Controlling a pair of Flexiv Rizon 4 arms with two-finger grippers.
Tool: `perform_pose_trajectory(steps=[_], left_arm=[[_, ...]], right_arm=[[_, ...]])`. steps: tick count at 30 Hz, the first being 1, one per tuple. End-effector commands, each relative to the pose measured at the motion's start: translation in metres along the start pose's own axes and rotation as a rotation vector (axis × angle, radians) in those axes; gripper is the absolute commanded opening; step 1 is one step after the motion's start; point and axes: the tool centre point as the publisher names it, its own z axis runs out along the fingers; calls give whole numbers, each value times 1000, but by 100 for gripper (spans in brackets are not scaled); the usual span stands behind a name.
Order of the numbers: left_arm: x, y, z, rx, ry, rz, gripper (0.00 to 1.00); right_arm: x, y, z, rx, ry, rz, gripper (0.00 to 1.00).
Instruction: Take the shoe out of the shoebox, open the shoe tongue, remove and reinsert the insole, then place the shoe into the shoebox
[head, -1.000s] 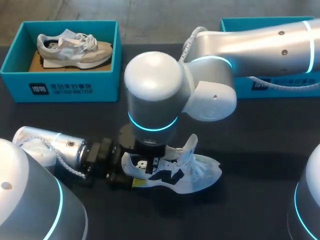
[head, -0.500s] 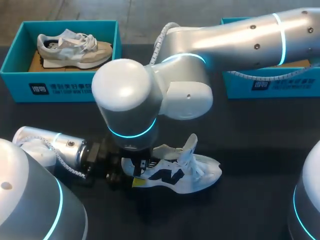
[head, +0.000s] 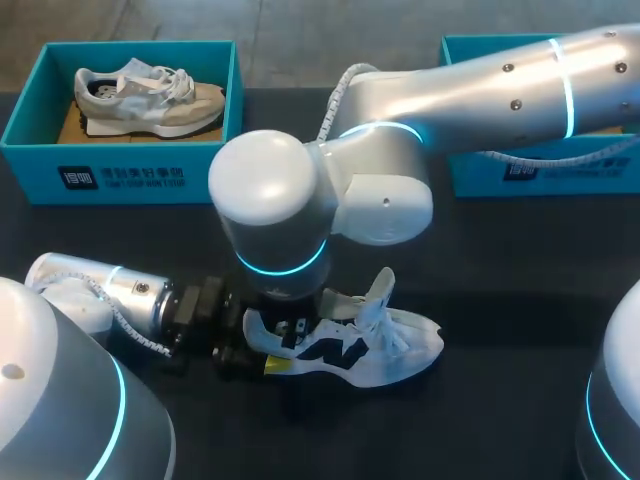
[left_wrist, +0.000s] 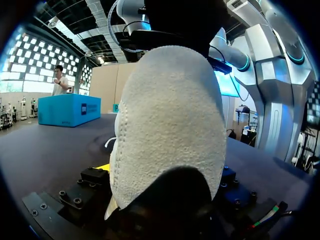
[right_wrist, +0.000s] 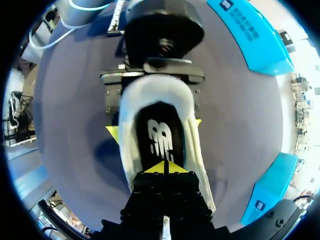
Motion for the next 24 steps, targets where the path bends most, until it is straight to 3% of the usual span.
perform_pose_trajectory(steps=[1, 19, 21, 24], left_arm=[[0, 2, 0, -1, -2, -1, 0], [0, 2, 0, -1, -2, -1, 0], [0, 2, 0, -1, -2, -1, 0], [0, 2, 0, -1, -2, -1, 0]], right_arm=[[-6, -18, -2, -17, -2, 19, 0], [-29, -40, 10, -14, 39, 51, 1], [-29, -40, 12, -11, 48, 47, 23], [-30, -40, 14, -5, 63, 41, 36]])
